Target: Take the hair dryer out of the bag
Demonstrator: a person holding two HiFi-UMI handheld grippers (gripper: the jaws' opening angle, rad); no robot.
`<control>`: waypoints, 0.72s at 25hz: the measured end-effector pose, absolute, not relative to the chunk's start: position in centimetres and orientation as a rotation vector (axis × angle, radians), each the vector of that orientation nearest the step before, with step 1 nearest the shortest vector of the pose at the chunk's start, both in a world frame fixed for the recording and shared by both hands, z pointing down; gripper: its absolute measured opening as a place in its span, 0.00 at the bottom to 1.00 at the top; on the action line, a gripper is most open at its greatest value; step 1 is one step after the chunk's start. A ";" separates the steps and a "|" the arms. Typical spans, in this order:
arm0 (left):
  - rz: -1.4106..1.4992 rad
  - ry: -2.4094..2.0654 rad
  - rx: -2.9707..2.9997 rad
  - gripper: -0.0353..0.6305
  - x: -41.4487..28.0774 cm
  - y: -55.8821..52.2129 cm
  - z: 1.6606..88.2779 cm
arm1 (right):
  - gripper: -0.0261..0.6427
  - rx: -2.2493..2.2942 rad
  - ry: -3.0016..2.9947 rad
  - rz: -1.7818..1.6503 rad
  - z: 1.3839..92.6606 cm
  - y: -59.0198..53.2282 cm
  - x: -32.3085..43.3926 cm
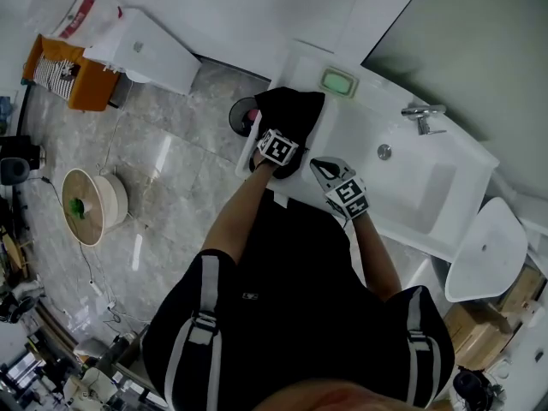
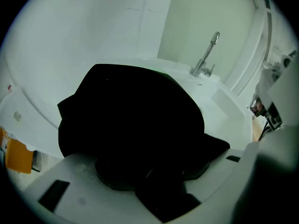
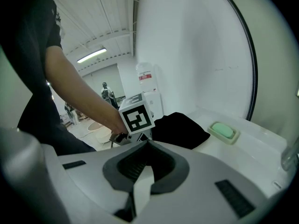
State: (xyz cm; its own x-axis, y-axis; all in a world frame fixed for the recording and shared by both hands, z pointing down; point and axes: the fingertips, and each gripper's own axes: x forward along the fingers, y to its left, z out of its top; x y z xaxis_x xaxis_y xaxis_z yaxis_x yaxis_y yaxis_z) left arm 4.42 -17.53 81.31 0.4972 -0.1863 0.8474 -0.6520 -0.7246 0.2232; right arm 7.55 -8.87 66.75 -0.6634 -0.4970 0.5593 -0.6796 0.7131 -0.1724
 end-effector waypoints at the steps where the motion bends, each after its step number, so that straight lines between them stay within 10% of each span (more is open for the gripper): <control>1: 1.136 -0.678 2.209 0.38 4.3 -17.7 81.1 | 0.13 0.901 -2.437 0.509 66.7 -8.9 7.6; 18: 0.202 -0.190 1.980 0.37 4.9 -12.6 73.3 | 0.13 0.887 -2.433 0.496 66.6 -8.9 7.4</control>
